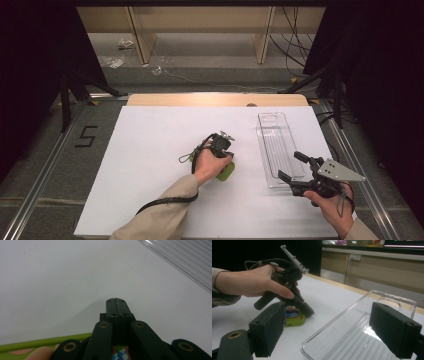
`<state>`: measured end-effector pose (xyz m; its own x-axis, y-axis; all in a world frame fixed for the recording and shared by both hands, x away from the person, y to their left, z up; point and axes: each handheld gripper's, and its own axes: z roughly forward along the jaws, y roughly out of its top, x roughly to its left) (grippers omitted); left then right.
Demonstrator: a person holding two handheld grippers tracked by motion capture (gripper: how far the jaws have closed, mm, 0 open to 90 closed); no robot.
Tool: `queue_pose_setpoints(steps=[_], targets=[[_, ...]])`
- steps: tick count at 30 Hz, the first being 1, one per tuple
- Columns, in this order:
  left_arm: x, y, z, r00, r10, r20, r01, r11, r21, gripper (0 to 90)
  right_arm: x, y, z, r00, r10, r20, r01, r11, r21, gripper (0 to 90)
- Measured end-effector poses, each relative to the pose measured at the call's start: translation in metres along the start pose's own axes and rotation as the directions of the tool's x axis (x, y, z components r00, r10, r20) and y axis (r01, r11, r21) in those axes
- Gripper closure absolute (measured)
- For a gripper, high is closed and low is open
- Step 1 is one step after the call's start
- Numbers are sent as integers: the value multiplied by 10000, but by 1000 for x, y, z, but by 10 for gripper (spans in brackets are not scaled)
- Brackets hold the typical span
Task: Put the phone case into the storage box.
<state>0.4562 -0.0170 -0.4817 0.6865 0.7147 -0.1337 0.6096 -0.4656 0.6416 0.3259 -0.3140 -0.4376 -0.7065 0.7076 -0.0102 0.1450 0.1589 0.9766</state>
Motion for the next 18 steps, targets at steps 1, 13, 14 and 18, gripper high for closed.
queue_pose_setpoints(steps=[1,13,14,18], targets=[[-1,-1,-1,10000,36,39,-36,10000,35,897,0,0,0,10000,-12,-4,12,10000,-4,149],[-2,-17,-23,9954,736,615,-783,9938,783,895,0,0,0,10000,17,43,-17,10000,-19,151],[-2,-17,-23,9954,736,615,-783,9938,783,896,0,0,0,10000,17,43,-17,10000,-19,151],[-2,-23,-31,9918,847,954,-951,9894,1094,895,0,0,0,10000,37,42,-37,10000,-14,151]])
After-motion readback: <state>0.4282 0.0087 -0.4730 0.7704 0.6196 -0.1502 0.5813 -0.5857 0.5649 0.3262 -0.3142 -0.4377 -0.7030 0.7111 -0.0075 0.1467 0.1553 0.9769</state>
